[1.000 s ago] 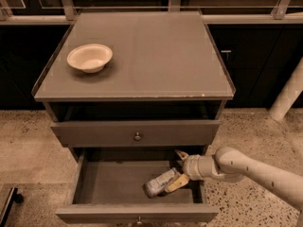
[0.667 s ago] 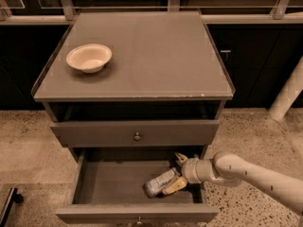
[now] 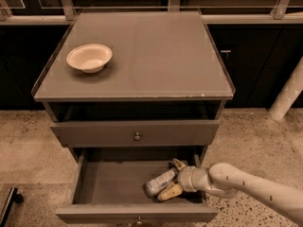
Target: Pick blue plastic bottle from middle drawer and place on counter
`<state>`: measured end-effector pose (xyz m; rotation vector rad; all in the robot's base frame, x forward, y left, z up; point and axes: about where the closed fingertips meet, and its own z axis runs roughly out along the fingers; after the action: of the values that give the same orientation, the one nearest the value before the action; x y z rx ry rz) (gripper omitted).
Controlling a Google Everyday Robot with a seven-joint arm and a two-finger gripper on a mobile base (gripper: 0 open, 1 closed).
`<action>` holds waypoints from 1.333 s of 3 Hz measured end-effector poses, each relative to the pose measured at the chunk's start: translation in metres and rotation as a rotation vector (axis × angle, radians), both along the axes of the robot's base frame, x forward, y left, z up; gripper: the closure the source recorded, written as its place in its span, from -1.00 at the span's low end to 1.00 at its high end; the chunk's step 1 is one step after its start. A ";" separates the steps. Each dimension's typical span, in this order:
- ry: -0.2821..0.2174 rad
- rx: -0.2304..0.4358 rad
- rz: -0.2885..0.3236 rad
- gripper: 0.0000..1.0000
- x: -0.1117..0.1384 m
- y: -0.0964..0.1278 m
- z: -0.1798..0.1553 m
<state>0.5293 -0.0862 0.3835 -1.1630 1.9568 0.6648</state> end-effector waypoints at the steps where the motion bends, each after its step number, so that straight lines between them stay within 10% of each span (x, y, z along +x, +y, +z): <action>1: -0.001 -0.002 -0.003 -0.65 0.000 0.000 -0.001; 4: -0.001 -0.002 -0.003 0.75 0.000 0.000 -0.001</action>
Offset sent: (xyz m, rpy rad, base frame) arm 0.0004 0.0001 -0.0007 -0.0025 -0.0014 -0.0034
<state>0.5298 -0.0861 0.3828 -1.1612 1.9585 0.6600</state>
